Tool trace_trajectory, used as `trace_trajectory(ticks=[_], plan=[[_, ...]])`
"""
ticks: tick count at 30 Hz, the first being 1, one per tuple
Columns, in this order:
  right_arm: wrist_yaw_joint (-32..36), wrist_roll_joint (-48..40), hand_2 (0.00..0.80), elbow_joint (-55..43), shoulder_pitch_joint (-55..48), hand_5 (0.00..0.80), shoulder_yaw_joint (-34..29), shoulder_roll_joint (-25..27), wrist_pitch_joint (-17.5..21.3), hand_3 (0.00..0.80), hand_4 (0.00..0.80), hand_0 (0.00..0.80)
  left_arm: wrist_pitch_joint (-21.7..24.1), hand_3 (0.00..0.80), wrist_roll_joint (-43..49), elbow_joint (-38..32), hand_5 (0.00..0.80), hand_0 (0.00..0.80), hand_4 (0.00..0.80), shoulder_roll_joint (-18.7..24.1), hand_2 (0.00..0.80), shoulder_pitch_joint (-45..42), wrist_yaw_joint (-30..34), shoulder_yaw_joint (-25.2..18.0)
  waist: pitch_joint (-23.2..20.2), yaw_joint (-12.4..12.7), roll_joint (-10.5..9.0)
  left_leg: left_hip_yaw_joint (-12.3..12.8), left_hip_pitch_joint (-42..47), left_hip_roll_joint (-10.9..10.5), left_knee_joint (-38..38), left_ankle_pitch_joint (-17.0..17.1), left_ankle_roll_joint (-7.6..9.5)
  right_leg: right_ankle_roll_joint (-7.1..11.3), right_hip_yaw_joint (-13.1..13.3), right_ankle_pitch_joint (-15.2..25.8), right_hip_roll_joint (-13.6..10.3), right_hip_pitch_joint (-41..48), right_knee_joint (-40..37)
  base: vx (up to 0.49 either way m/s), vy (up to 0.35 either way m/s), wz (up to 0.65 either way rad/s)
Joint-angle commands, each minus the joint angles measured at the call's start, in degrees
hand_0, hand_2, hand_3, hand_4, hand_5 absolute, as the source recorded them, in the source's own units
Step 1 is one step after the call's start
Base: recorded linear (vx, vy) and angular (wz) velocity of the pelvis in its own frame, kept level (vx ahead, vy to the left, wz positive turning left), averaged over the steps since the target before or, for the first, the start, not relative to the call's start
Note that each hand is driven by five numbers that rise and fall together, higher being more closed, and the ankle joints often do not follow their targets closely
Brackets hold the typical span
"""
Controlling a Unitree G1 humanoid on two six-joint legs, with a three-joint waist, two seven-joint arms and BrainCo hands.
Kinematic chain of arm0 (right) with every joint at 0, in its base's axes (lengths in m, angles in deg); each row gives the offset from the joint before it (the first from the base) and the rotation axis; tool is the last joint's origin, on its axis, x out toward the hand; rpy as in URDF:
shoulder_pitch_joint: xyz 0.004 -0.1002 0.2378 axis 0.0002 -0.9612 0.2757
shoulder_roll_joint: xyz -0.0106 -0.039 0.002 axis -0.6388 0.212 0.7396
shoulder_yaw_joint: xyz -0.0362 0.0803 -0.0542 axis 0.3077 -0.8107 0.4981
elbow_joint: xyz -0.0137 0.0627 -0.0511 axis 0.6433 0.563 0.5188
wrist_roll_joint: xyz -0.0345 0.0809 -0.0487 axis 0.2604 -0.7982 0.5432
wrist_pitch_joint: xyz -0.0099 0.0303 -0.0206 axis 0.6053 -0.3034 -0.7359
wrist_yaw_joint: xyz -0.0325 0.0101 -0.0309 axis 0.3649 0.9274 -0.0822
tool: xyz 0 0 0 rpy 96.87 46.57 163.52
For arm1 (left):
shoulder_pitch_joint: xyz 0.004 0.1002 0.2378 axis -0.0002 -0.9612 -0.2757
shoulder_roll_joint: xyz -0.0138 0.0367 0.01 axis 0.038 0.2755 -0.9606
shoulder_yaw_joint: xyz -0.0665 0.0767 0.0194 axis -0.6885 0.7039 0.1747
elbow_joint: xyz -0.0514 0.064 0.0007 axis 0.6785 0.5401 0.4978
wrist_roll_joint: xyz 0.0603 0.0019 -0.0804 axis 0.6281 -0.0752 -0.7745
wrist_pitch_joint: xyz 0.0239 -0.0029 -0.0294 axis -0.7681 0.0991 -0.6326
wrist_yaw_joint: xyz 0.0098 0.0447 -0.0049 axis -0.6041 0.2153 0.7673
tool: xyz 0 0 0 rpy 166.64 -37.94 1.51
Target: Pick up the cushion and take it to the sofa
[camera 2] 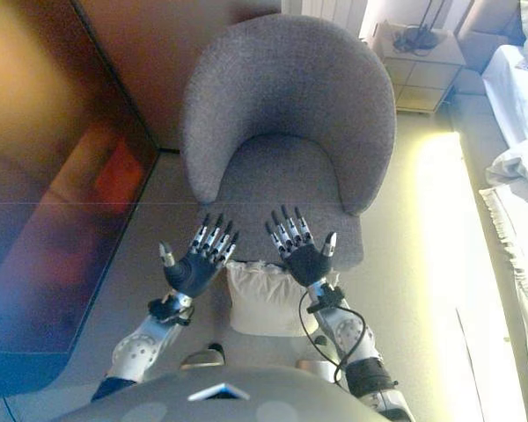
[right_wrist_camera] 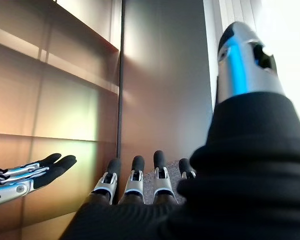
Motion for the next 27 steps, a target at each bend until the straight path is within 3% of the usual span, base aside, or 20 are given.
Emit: trace_trajectory(ticks=[1, 5, 7, 9, 11, 15, 20, 27], plan=[[2.27, 0.99, 0.000, -3.15, 1.96, 0.000, -0.86, -1.01, -0.92, 0.000, 0.000, 0.000, 0.36, 0.000, -1.51, -0.39, 0.000, 0.000, 0.000, 0.62, 0.000, 2.49, 1.25, -1.71, 0.28, 0.82, -0.18, -1.70, -4.30, 2.30, 3.42, -0.10, 0.89, 2.47, -2.72, -0.27, -2.83, -1.48, 2.94, 0.000, 0.000, 0.00], [-0.07, 6.55, 0.000, -2.30, 2.05, 0.000, -0.14, 0.08, 2.16, 0.000, 0.000, 0.000, 5.01, 0.000, 4.83, 0.45, 0.000, 0.000, 0.000, 2.03, 0.000, 2.43, -2.45, -1.88, 0.34, 1.08, -0.44, -1.72, -4.32, 2.34, 4.26, -0.59, 0.64, 2.57, -2.94, 0.41, -2.91, -1.35, 2.08, 0.000, 0.000, 0.00], [-3.99, 17.70, 0.000, -0.05, 2.27, 0.000, 0.79, 2.01, 9.70, 0.000, 0.000, 0.000, 11.19, 0.000, 12.98, 1.63, 0.000, 0.000, 0.000, 3.96, 0.000, 2.34, -7.62, -1.82, 0.54, 1.24, -0.61, -2.00, -4.72, 2.29, 5.63, -1.14, 0.42, 2.60, -2.75, 0.62, -3.00, -1.61, 2.10, 0.000, 0.000, 0.00], [-15.98, 35.35, 0.000, 5.57, 3.47, 0.000, 2.46, 5.15, 20.03, 0.000, 0.000, 0.000, 18.20, 0.000, 24.55, 4.46, 0.000, 0.000, 0.000, 5.96, 0.000, 3.04, -16.37, -1.32, 1.43, 1.50, -0.79, -2.42, -4.79, 1.99, 6.97, -1.84, 0.26, 2.51, -2.62, 0.75, -3.09, -1.23, 2.00, 0.000, 0.000, 0.00], [-22.51, 44.28, 0.000, 9.17, 5.26, 0.000, 2.95, 7.29, 24.02, 0.000, 0.000, 0.000, 21.94, 0.000, 34.33, 6.64, 0.000, 0.000, 0.000, 7.24, 0.000, 4.34, -24.08, -1.26, 1.90, 1.58, -1.09, -2.69, -5.10, 1.53, 7.70, -2.10, 0.68, 2.49, -2.38, 1.12, -3.27, -1.38, 1.83, 0.000, 0.000, 0.00], [-32.97, 55.80, 0.000, 14.16, 6.72, 0.000, 2.68, 10.15, 28.50, 0.000, 0.000, 0.000, 22.98, 0.000, 42.16, 12.38, 0.000, 0.000, 0.000, 9.73, 0.000, 7.21, -31.22, -1.93, 2.37, 1.79, -1.46, -3.33, -6.27, 1.17, 9.34, -2.64, 1.06, 2.33, -1.92, 1.41, -3.72, -2.10, 2.16, 0.016, 0.003, -0.04], [-39.59, 57.98, 0.000, 23.78, 11.32, 0.000, 2.37, 10.61, 29.37, 0.000, 0.000, 0.000, 26.62, 0.000, 47.23, 20.03, 0.000, 0.000, 0.000, 8.85, 0.000, 11.86, -35.01, 0.27, 4.04, 2.51, -1.35, -2.82, -7.75, 1.48, 10.97, -3.31, 0.92, 3.62, -3.03, 1.54, -6.06, -3.94, 4.72, 0.017, 0.002, -0.05], [-49.33, 56.64, 0.000, 30.80, 23.90, 0.000, 4.20, 13.38, 31.70, 0.000, 0.000, 0.000, 32.05, 0.000, 44.67, 26.26, 0.000, 0.000, 0.000, 9.62, 0.000, 25.14, -40.89, 5.92, 13.78, 2.90, 0.20, -4.56, -24.59, 3.16, 24.08, -4.80, -0.04, 2.71, -1.83, 0.66, -10.33, -19.51, 17.93, -0.283, 0.006, 0.00]])
